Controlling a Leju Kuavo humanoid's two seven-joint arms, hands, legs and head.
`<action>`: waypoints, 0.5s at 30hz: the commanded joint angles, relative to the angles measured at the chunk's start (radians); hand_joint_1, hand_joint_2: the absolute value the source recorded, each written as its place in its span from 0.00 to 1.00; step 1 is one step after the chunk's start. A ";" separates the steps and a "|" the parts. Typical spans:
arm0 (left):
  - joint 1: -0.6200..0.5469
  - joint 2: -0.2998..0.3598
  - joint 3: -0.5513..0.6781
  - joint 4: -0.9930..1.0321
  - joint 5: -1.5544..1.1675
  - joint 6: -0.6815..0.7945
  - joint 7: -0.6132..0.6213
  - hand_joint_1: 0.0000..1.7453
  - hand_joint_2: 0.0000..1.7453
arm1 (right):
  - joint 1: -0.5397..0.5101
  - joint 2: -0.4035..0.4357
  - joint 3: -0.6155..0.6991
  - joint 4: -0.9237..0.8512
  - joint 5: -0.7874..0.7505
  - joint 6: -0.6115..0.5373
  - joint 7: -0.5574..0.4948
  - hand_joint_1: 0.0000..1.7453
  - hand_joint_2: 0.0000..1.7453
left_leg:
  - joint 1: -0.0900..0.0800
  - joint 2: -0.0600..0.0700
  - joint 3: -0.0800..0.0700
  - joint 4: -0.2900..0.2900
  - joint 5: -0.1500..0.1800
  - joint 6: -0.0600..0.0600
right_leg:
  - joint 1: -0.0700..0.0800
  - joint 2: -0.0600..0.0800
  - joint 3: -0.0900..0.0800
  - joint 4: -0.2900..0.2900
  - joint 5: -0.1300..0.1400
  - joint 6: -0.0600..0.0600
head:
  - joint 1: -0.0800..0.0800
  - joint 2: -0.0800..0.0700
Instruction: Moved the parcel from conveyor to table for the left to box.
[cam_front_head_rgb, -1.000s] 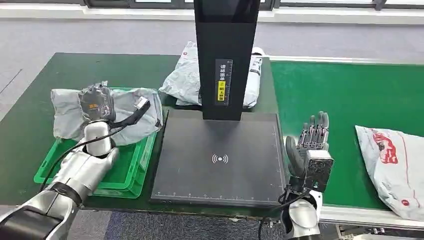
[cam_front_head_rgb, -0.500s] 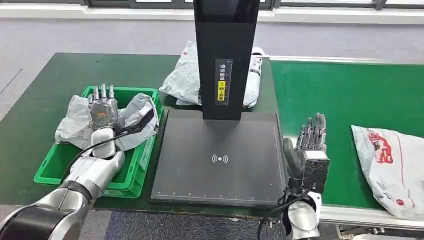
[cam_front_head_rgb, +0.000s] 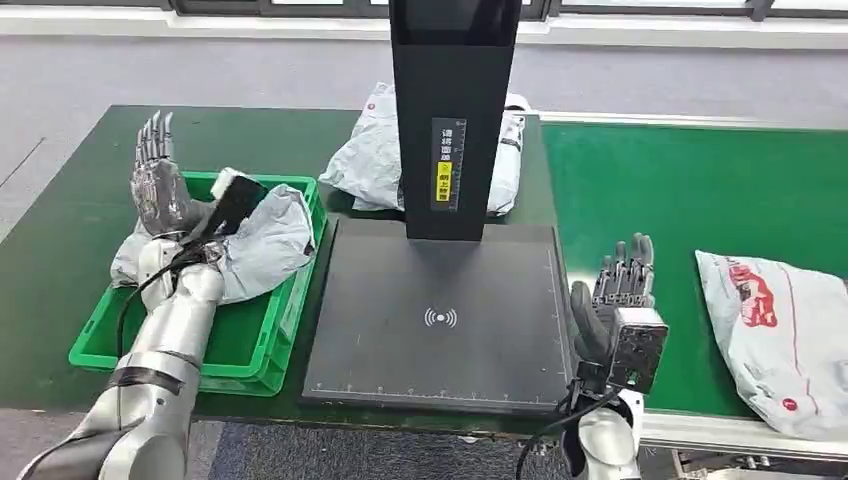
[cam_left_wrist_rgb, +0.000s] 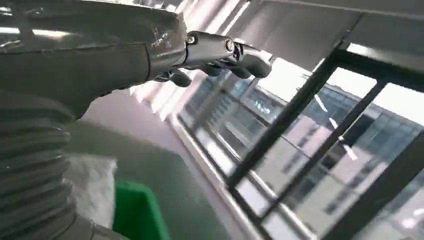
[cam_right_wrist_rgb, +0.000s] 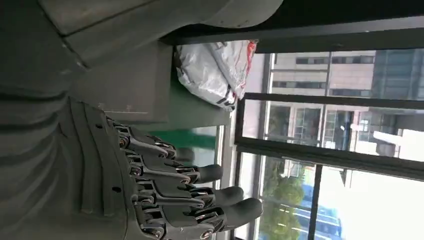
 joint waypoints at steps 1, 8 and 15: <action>-0.060 -0.104 0.083 0.102 0.232 -0.010 -0.111 0.00 1.00 | -0.089 -0.051 -0.024 0.181 -0.043 0.009 -0.025 0.00 1.00 | 0.001 -0.001 0.001 -0.001 0.000 0.002 | 0.002 -0.002 0.003 -0.002 0.000 -0.002 | 0.000 0.000; 0.007 -0.139 -0.066 0.071 0.370 0.019 -0.195 0.00 1.00 | -0.106 -0.075 0.016 0.250 -0.059 0.006 -0.048 0.00 1.00 | 0.000 -0.001 0.002 -0.001 0.000 0.003 | 0.001 -0.003 0.003 -0.002 0.000 -0.002 | 0.000 0.000; 0.278 -0.265 -0.072 -0.384 0.138 0.019 -0.195 0.00 1.00 | -0.183 -0.056 0.124 0.366 -0.066 -0.020 -0.084 0.00 1.00 | 0.000 0.004 0.003 -0.001 -0.003 0.003 | 0.000 0.003 0.004 -0.002 0.000 -0.002 | 0.000 0.000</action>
